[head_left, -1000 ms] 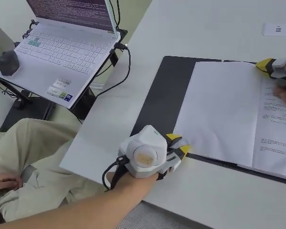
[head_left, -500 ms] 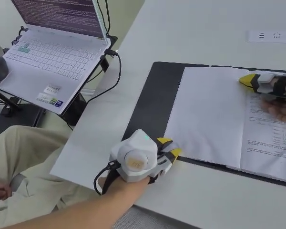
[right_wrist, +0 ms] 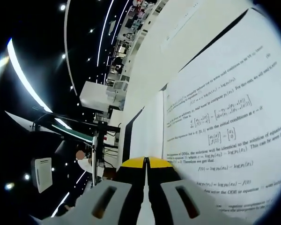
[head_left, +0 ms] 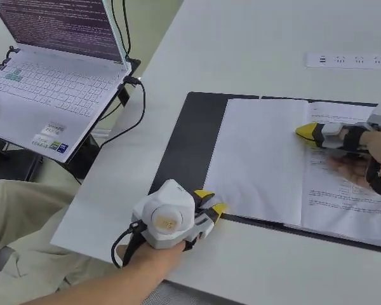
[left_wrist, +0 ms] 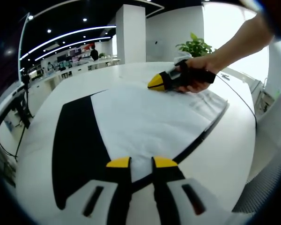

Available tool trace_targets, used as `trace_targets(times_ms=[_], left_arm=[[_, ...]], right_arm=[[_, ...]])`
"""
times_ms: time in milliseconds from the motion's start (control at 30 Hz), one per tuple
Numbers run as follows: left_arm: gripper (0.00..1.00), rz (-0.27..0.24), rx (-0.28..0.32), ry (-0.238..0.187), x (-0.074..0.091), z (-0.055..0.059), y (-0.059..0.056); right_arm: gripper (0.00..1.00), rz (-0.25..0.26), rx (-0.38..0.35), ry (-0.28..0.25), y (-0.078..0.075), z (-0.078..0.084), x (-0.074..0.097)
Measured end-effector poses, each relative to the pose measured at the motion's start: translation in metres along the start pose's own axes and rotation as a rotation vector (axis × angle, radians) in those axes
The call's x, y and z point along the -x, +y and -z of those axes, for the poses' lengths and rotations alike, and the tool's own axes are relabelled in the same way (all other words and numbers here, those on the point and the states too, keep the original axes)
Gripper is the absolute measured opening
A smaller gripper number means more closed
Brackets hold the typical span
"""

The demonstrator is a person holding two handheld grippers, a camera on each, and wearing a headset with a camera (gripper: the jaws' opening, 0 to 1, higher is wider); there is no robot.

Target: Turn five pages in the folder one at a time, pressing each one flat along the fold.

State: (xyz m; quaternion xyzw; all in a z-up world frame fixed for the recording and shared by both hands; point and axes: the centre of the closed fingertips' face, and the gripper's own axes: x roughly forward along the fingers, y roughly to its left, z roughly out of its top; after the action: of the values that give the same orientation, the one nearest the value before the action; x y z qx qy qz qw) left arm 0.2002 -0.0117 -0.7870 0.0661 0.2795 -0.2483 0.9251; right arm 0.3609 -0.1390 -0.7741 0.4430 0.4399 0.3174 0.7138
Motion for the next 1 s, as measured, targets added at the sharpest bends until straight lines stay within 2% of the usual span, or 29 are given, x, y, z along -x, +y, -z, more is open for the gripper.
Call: trace_targets(times_ms=[267,367,433,1000], left_arm=[[0.16,-0.002,0.004,0.000,0.000,-0.001,-0.001],[0.16,-0.002,0.006,-0.002,0.000,-0.001,-0.001],[0.15,-0.005,0.008,-0.003,0.000,-0.001,-0.001],[0.16,-0.005,0.008,-0.001,0.000,-0.001,0.000]], right_arm=[[0.00,-0.028,-0.020,0.031,0.004,0.024,0.012],[0.00,-0.031,-0.010,0.079,0.005,0.037,0.016],[0.00,-0.031,-0.008,0.068,0.005,0.041,0.018],[0.00,-0.027,-0.003,0.099,0.008,0.073,0.029]])
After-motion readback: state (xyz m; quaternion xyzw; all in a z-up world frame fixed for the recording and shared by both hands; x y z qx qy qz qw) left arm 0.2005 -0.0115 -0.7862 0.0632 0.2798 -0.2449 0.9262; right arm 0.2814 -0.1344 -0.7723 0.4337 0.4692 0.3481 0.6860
